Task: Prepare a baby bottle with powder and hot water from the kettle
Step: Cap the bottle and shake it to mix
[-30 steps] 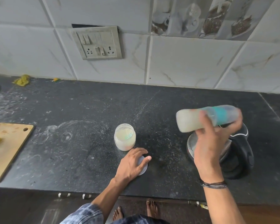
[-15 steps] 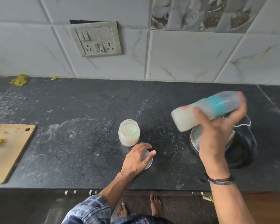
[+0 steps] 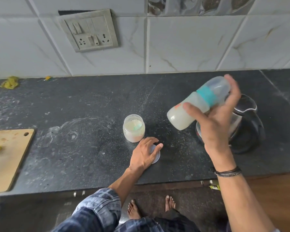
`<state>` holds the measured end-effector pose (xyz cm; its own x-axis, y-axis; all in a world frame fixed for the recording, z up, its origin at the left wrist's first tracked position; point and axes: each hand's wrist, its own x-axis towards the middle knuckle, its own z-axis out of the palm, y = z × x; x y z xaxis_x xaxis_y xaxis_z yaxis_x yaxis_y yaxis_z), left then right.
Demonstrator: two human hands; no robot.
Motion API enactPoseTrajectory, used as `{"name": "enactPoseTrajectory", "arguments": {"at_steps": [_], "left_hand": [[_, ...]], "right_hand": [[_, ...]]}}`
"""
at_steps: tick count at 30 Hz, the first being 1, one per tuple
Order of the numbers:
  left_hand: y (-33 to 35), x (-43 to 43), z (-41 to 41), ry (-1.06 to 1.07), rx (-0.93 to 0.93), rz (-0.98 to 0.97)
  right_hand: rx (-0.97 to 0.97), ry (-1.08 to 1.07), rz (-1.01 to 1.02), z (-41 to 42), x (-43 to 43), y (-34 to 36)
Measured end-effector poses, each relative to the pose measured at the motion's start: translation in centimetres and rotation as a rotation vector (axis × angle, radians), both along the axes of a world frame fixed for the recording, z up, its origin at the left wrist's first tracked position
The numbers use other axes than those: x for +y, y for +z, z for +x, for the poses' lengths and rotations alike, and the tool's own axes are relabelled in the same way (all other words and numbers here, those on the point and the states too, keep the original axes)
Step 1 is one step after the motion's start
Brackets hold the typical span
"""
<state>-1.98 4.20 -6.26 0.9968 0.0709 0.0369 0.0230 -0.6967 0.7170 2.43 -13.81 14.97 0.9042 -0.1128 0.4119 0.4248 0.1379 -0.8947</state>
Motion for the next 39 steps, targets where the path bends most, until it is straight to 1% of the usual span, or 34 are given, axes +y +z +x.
{"name": "enactPoseTrajectory", "arguments": {"at_steps": [1, 3, 4, 5, 6, 7, 8, 9, 10, 11, 12, 13, 14, 16, 17, 18, 21, 22, 23, 25, 26, 27, 29, 30, 31, 33, 34, 37, 38, 39], "left_hand": [[0.1, 0.0, 0.1, -0.001, 0.002, -0.002], [0.3, -0.1, 0.0, -0.001, 0.001, -0.003], [0.4, -0.2, -0.1, 0.003, -0.003, -0.007], [0.5, -0.2, 0.0, 0.009, -0.009, -0.015], [0.5, -0.1, -0.1, 0.015, -0.017, -0.024], [0.4, -0.1, -0.1, 0.022, -0.027, -0.029], [0.5, 0.0, -0.1, 0.025, -0.033, -0.03], [0.5, -0.1, -0.1, 0.021, -0.035, -0.032], [0.6, -0.1, 0.0, 0.014, -0.037, -0.034], [0.6, -0.3, 0.1, 0.017, -0.039, -0.038], [0.5, -0.3, 0.0, 0.022, -0.042, -0.043], [0.5, -0.3, 0.0, 0.026, -0.044, -0.044], [0.4, -0.3, -0.2, 0.032, -0.048, -0.044], [0.4, -0.4, -0.3, 0.033, -0.056, -0.04], [0.5, -0.4, -0.3, 0.028, -0.055, -0.036], [0.6, -0.4, -0.3, 0.022, -0.053, -0.033], [1.0, -0.6, -0.2, 0.027, -0.052, -0.026], [1.0, -0.7, -0.2, 0.032, -0.053, -0.024], [0.9, -0.7, -0.2, 0.035, -0.055, -0.022], [0.7, -0.5, -0.3, 0.038, -0.06, -0.02], [0.7, -0.5, -0.3, 0.035, -0.057, -0.02], [0.7, -0.6, -0.3, 0.03, -0.053, -0.02], [0.7, -0.7, -0.2, 0.029, -0.048, -0.031], [0.7, -0.7, -0.2, 0.033, -0.054, -0.034], [0.7, -0.7, -0.2, 0.038, -0.065, -0.033], [0.6, -0.6, -0.1, 0.035, -0.076, -0.032], [0.6, -0.5, -0.1, 0.031, -0.073, -0.035], [0.4, -0.4, 0.1, 0.027, -0.073, -0.046], [0.4, -0.4, 0.2, 0.028, -0.068, -0.05], [0.3, -0.4, 0.2, 0.028, -0.064, -0.053]], "right_hand": [[-0.029, -0.048, 0.039, 0.0, -0.1, 0.5], [-0.051, -0.183, 0.285, 0.3, -0.7, 0.7], [-0.041, -0.241, 0.358, 0.5, -0.8, 0.5], [-0.028, -0.249, 0.34, 0.4, -0.7, 0.5], [-0.022, -0.193, 0.232, 0.2, -0.7, 0.3], [-0.017, -0.082, 0.097, 0.0, -0.7, 0.1], [-0.01, 0.018, 0.022, -0.3, -1.2, 0.0], [-0.014, 0.056, 0.002, -0.4, -1.7, 0.1], [-0.032, 0.038, 0.043, -0.2, -2.3, 0.4], [-0.044, -0.006, 0.134, 0.0, -2.8, 0.5], [-0.033, -0.068, 0.223, 0.2, -3.0, 0.5], [-0.01, -0.117, 0.266, 0.4, -2.9, 0.4], [0.011, -0.114, 0.248, 0.4, -2.7, 0.3], [0.019, 0.025, 0.089, 0.5, -2.8, 0.1], [0.015, 0.072, 0.052, 0.5, -3.2, 0.2], [-0.003, 0.064, 0.061, 0.7, -3.6, 0.6], [-0.035, -0.055, 0.289, 1.5, -4.0, 0.9], [-0.037, -0.068, 0.296, 1.5, -3.9, 0.8], [-0.042, -0.032, 0.237, 1.3, -3.6, 0.5], [-0.026, 0.122, 0.063, 1.0, -4.0, -0.4], [-0.02, 0.154, 0.056, 0.8, -4.3, -0.6], [-0.014, 0.136, 0.106, 0.7, -4.5, -0.6], [0.023, 0.03, 0.257, 1.1, -4.8, -0.9], [0.031, 0.0, 0.268, 1.1, -4.6, -0.9], [0.032, 0.006, 0.228, 1.1, -4.3, -0.8], [0.048, 0.085, 0.089, 1.1, -4.2, -0.9], [0.043, 0.087, 0.084, 1.1, -4.2, -0.7], [0.006, -0.044, 0.28, 1.7, -4.0, -0.6], [0.011, -0.057, 0.292, 1.8, -3.7, -0.8], [0.022, -0.036, 0.237, 1.6, -3.1, -0.9]]}}
